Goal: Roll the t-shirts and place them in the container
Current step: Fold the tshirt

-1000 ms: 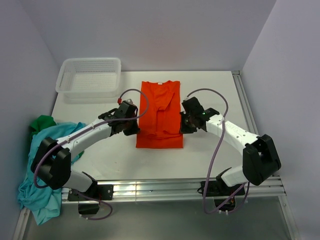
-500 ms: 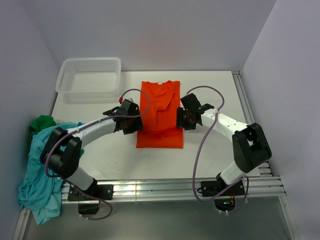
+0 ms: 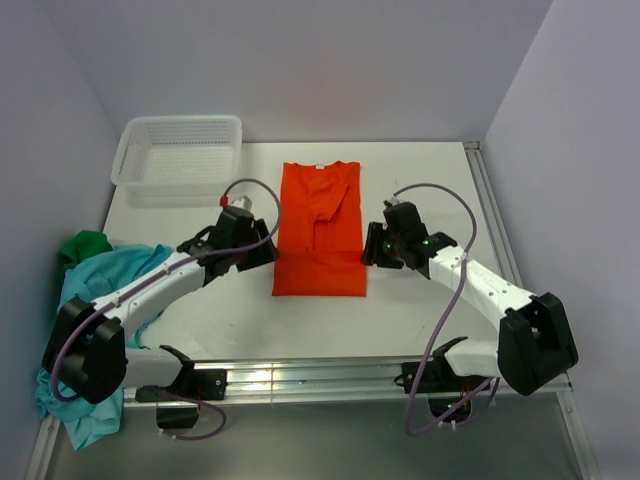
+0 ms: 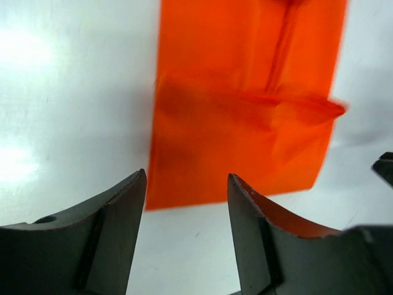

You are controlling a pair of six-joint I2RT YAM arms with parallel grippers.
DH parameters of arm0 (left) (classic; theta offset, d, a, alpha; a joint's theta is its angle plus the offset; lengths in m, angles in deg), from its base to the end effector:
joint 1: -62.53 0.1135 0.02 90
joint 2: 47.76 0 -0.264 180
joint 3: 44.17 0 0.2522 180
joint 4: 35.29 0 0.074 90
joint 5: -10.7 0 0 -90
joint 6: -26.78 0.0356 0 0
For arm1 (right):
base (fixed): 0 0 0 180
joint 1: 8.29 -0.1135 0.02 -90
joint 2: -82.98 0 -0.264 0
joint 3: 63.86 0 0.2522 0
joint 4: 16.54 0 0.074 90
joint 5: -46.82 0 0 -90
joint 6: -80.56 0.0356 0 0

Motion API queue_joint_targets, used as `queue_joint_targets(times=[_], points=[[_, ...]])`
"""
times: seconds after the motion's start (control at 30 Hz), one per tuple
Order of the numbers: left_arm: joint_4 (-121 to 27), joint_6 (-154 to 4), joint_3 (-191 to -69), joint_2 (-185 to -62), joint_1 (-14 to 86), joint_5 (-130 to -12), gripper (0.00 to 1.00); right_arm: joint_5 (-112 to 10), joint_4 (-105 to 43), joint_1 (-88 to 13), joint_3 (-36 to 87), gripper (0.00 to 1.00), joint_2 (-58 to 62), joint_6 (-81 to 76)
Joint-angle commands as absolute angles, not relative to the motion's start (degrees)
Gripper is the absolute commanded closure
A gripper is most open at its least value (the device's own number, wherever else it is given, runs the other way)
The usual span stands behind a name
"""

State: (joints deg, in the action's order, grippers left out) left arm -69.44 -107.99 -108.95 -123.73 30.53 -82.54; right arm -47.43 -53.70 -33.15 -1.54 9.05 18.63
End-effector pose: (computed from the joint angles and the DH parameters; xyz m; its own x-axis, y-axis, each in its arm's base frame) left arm 0.2389 -0.1469 0.2428 -0.7771 -0.3435 -0.5273 -0.0731 0.8815 -0.4665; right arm 0.2404 0.1143 0.2341 -0.8202 0.1371 -0.5553 -0.0879 0.9291 0.3593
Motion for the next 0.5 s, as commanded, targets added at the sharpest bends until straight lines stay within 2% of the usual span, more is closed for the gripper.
queue_joint_targets(times=[0.0, 0.23, 0.47], points=[[-66.37, -109.35, -101.1, -120.2, 30.54, -78.08, 0.4, -49.86, -51.14, -33.07, -7.81, 0.46, 12.84, 19.38], [-58.3, -110.85, -89.84, -115.79, 29.23, -75.61, 0.4, -50.39, -44.9, -35.44, -19.06, 0.46, 18.56, 21.49], [-53.19, -111.56, -86.58, -116.05, 27.64, -76.4, 0.39, -49.16, -40.59, -38.17, -21.27, 0.46, 16.28, 23.52]])
